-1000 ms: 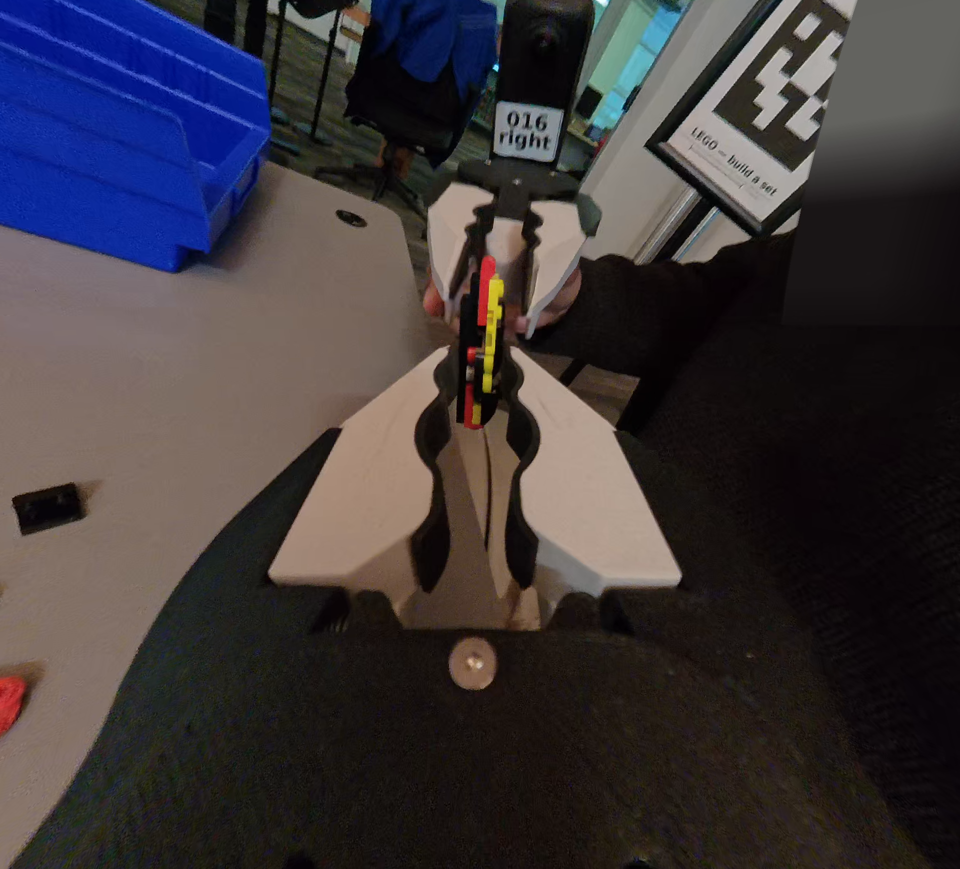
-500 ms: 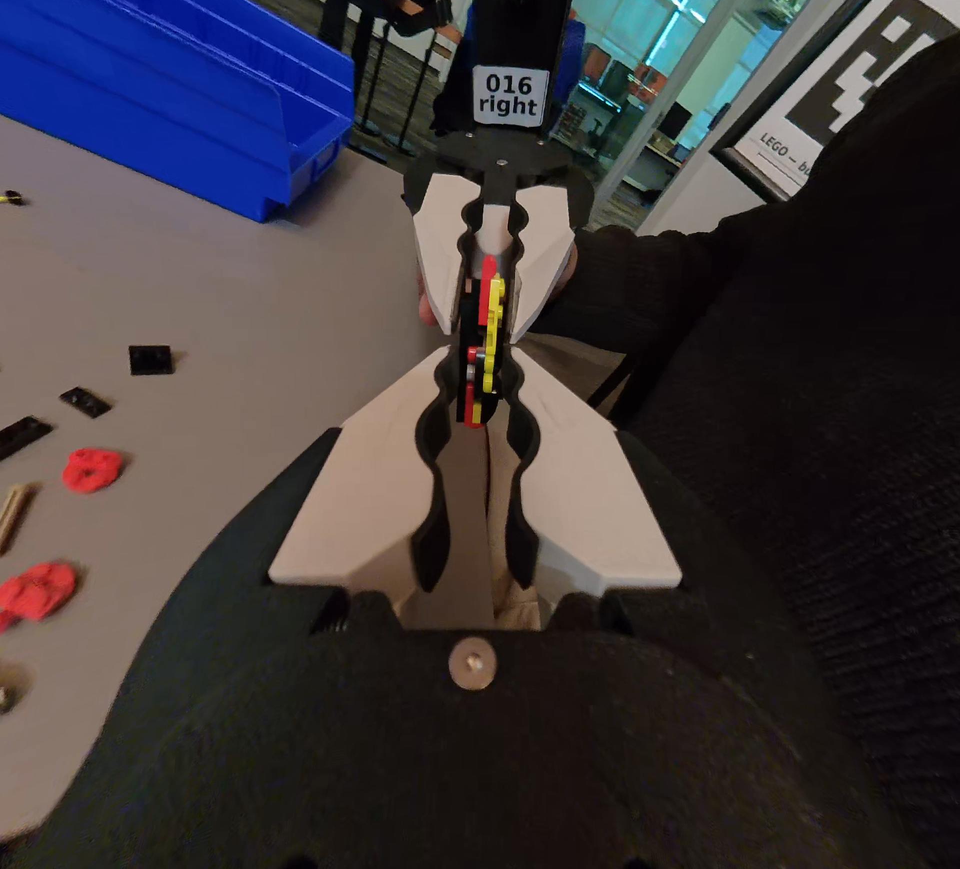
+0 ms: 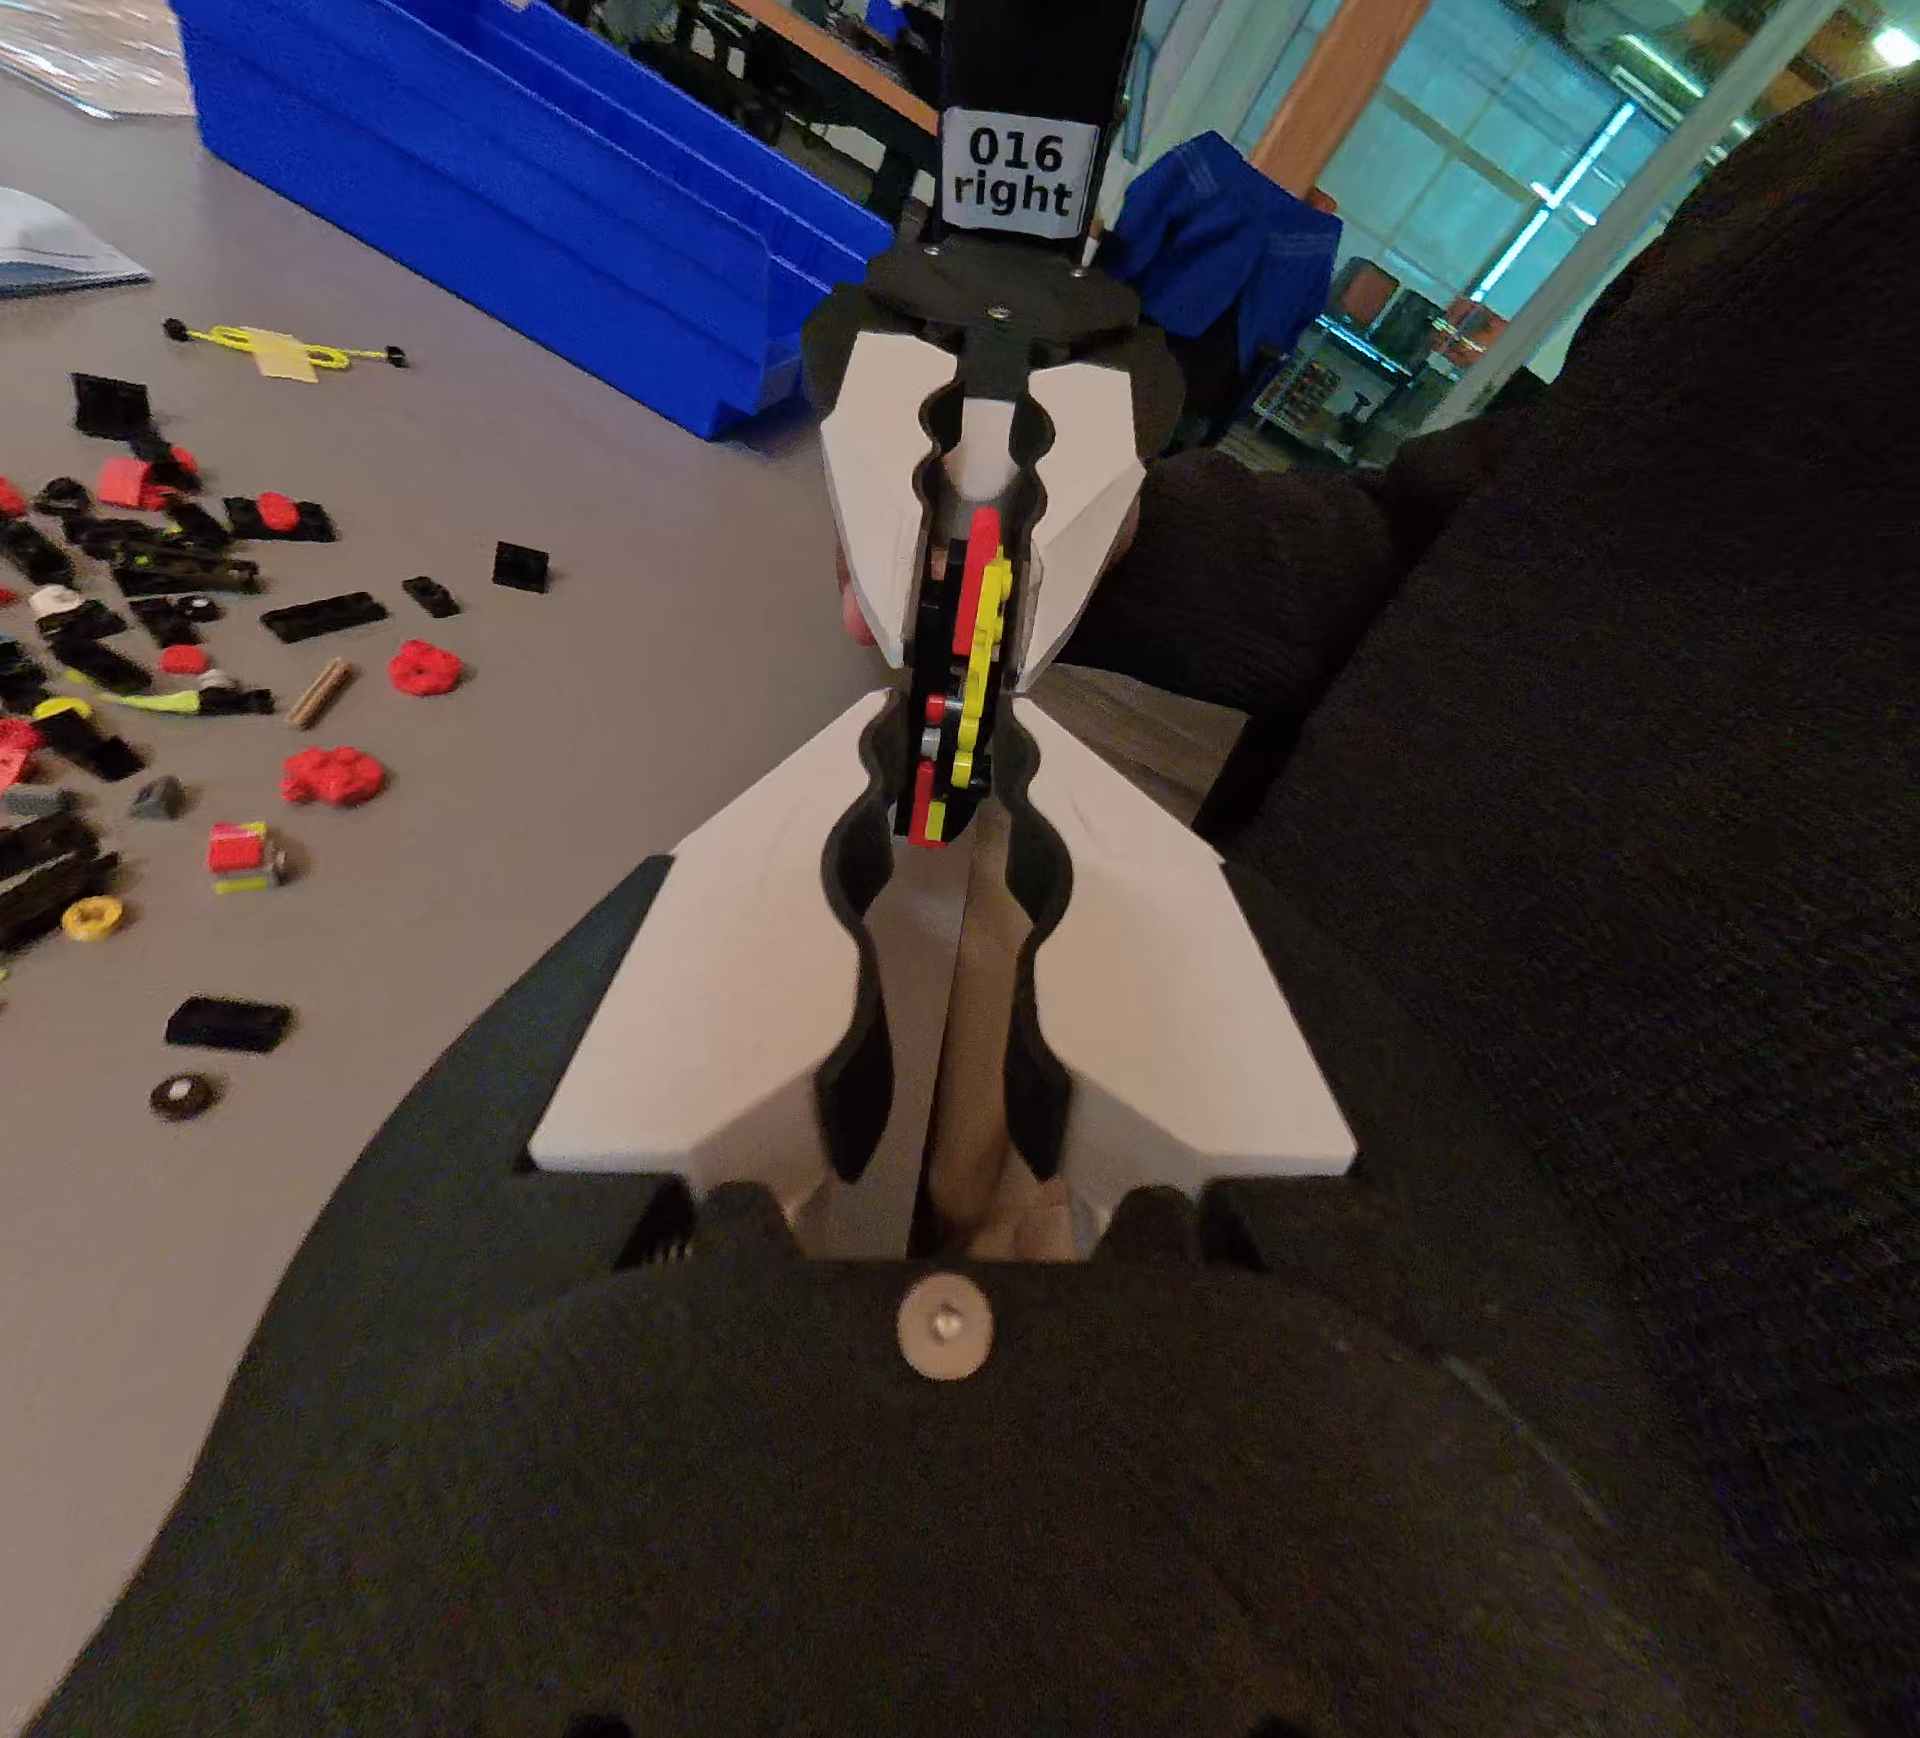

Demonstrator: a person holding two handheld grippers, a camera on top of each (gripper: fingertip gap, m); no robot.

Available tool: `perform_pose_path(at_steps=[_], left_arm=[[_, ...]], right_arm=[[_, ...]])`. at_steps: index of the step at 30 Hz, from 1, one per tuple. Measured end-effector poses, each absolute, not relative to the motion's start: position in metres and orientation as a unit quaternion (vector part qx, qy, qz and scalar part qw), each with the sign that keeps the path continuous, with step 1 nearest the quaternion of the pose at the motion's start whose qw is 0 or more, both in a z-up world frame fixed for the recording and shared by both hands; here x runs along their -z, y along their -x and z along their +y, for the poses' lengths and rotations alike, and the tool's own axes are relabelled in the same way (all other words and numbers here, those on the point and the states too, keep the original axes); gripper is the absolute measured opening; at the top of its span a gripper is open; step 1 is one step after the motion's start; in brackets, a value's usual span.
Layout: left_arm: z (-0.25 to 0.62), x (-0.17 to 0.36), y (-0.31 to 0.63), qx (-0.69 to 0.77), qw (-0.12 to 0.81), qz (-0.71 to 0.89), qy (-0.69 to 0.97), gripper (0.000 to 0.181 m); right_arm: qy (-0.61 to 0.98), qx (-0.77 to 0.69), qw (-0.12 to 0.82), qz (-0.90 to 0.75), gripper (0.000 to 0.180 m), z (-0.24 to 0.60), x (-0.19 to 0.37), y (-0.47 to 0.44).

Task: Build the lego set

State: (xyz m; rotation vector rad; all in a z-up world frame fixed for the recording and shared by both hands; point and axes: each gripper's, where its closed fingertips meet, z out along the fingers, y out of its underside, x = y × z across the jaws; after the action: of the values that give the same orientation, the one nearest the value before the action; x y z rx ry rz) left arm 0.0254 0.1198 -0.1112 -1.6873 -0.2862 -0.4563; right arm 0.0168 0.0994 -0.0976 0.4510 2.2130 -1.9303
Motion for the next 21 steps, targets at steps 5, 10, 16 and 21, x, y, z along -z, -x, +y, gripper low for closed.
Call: perform_pose_path(at_steps=[5, 10, 16, 21], left_arm=[[0.103, 0.110, -0.025, 0.179, 0.645, -0.149, 0.728, 0.013], [0.090, 0.109, -0.021, 0.174, 0.656, -0.180, 0.712, 0.024], [0.084, 0.109, -0.023, 0.191, 0.659, -0.191, 0.702, 0.028], [0.087, 0.113, -0.028, 0.197, 0.652, -0.186, 0.708, 0.027]], right_arm=[[-0.127, 0.648, 0.099, 0.745, 0.015, 0.083, 0.096, -0.016], [-0.118, 0.662, 0.118, 0.731, 0.015, 0.072, 0.089, -0.017], [-0.129, 0.677, 0.139, 0.711, 0.015, 0.065, 0.085, -0.015], [-0.145, 0.696, 0.148, 0.687, 0.014, 0.065, 0.079, -0.012]])
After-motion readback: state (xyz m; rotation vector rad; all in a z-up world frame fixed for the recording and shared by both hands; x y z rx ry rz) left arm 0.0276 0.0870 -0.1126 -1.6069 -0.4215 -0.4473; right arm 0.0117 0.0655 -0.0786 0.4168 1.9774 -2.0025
